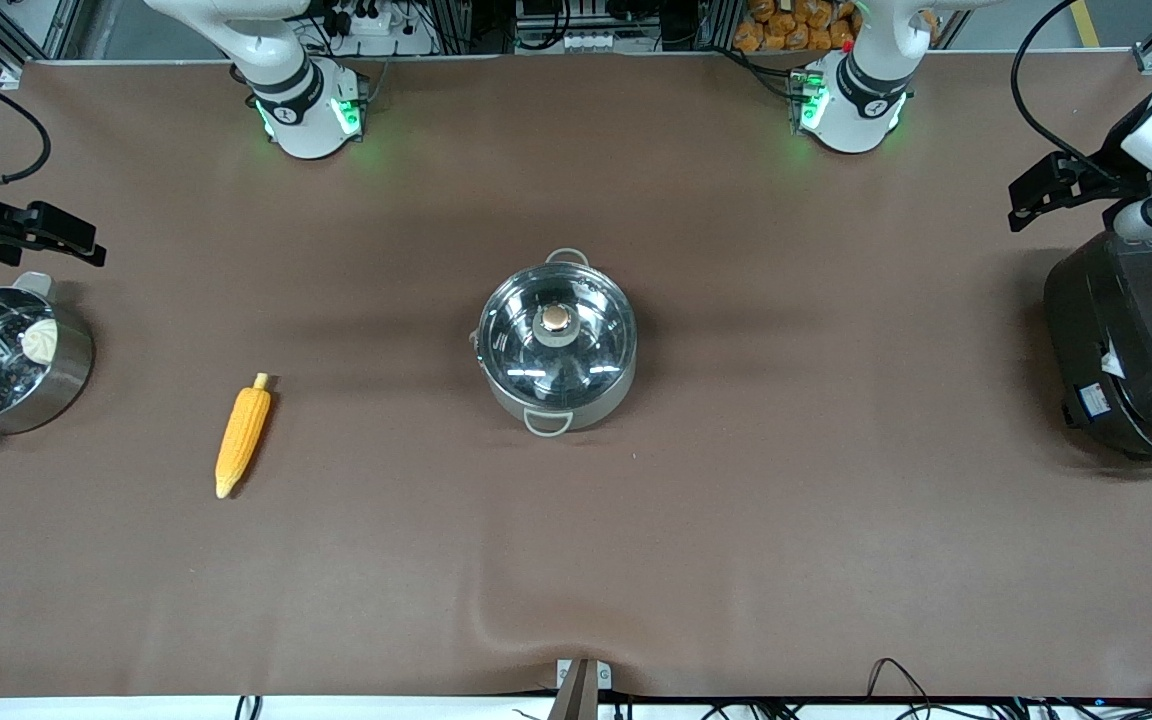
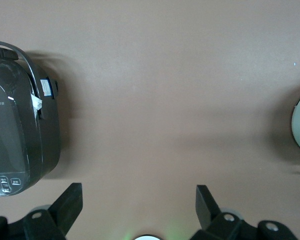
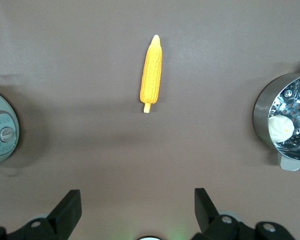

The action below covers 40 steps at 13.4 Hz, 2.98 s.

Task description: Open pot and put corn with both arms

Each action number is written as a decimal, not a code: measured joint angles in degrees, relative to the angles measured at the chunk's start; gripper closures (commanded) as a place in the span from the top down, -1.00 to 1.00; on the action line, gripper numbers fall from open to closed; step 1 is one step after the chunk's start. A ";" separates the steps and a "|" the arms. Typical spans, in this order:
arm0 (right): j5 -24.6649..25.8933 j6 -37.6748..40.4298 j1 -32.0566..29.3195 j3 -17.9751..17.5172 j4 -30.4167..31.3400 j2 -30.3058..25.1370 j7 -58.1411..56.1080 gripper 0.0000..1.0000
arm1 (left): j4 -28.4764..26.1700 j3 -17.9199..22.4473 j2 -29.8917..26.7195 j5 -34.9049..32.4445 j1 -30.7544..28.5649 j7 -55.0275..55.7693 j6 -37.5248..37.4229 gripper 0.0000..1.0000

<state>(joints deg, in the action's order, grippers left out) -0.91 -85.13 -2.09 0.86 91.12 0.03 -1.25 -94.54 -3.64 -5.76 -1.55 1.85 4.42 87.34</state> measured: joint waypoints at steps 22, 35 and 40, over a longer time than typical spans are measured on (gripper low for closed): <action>-0.12 -28.63 -1.17 0.02 15.28 20.30 -6.50 1.00 | 10.26 -5.67 23.48 3.40 25.57 51.54 14.27 1.00; -0.94 -36.28 -0.91 -0.39 9.42 35.03 -6.70 1.00 | 14.77 -4.99 39.03 0.38 38.59 75.52 29.91 0.70; -1.35 -36.29 -0.67 -0.57 7.24 37.37 -6.65 1.00 | 15.83 -4.95 41.53 -0.60 39.75 75.53 29.92 0.59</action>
<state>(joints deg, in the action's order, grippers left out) -2.26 -121.42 -2.76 0.29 98.36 37.40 -7.90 -78.71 -8.59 35.77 -2.15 41.59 79.94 117.26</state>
